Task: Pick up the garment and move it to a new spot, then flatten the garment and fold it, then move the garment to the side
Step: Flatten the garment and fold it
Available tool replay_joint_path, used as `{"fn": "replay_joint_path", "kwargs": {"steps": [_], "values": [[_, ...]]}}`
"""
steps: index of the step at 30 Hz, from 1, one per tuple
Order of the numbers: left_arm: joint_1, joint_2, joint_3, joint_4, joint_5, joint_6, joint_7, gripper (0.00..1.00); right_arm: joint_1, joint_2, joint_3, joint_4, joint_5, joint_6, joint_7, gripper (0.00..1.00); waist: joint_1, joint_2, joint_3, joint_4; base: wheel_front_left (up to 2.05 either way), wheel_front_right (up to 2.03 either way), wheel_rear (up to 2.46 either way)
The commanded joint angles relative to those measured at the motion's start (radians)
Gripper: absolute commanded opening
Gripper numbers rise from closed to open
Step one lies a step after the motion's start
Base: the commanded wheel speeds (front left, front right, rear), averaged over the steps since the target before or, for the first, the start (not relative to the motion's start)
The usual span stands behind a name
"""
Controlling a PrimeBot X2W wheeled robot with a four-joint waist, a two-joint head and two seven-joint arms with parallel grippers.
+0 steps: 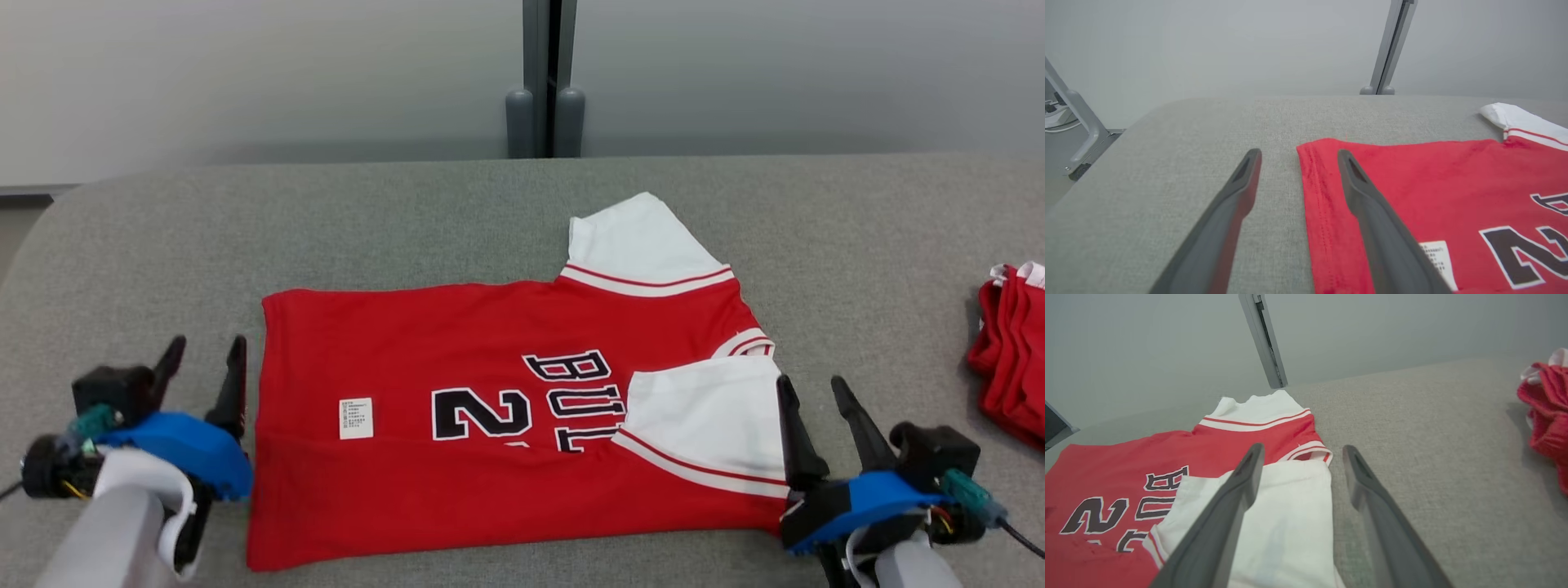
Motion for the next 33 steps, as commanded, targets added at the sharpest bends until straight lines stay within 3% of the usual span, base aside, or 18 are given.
{"fn": "replay_joint_path", "kwargs": {"steps": [1, 8, 16, 23, 31, 32, 33], "values": [[-0.051, 0.026, -0.017, -0.002, -0.008, -0.001, 0.014, 1.0, -0.04, -0.005, 0.006, -0.001, -0.013, 0.001, -0.003, 1.0, -0.0001, 0.0, 0.024, 0.005, 0.0, 0.0, 0.0], [-0.231, 0.142, -0.149, 0.011, -0.146, -0.001, 0.131, 1.0, -0.212, -0.005, 0.063, 0.016, -0.041, 0.001, -0.003, 1.0, -0.0001, 0.0, 0.139, -0.028, 0.0, 0.0, 0.0], [-0.316, 0.225, -0.276, 0.06, -0.301, -0.001, 0.144, 1.0, -0.312, -0.005, 0.11, 0.012, -0.049, 0.001, -0.003, 1.0, -0.0001, 0.0, 0.244, -0.061, 0.0, 0.0, 0.0], [-0.352, 0.236, -0.381, 0.077, -0.41, -0.001, 0.117, 1.0, -0.359, -0.005, 0.109, 0.002, -0.063, 0.001, -0.003, 1.0, -0.0001, 0.0, 0.292, -0.076, 0.0, 0.0, 0.0], [-0.394, 0.246, -0.511, 0.135, -0.463, -0.001, 0.123, 0.99, -0.427, -0.004, 0.115, 0.01, -0.107, 0.001, 0.019, 1.0, -0.0001, 0.0, 0.325, -0.087, 0.0, 0.0, 0.0], [-0.399, 0.246, -0.526, 0.139, -0.468, -0.001, 0.127, 0.37, -0.441, -0.004, 0.117, 0.008, -0.119, 0.001, 0.031, 1.0, -0.0001, 0.0, 0.33, -0.087, 0.0, 0.0, 0.0], [-0.401, 0.243, -0.544, 0.141, -0.478, -0.001, 0.134, 0.0, -0.454, -0.004, 0.118, 0.006, -0.128, 0.001, 0.046, 1.0, -0.0001, 0.0, 0.335, -0.087, 0.0, 0.0, 0.0]]}}
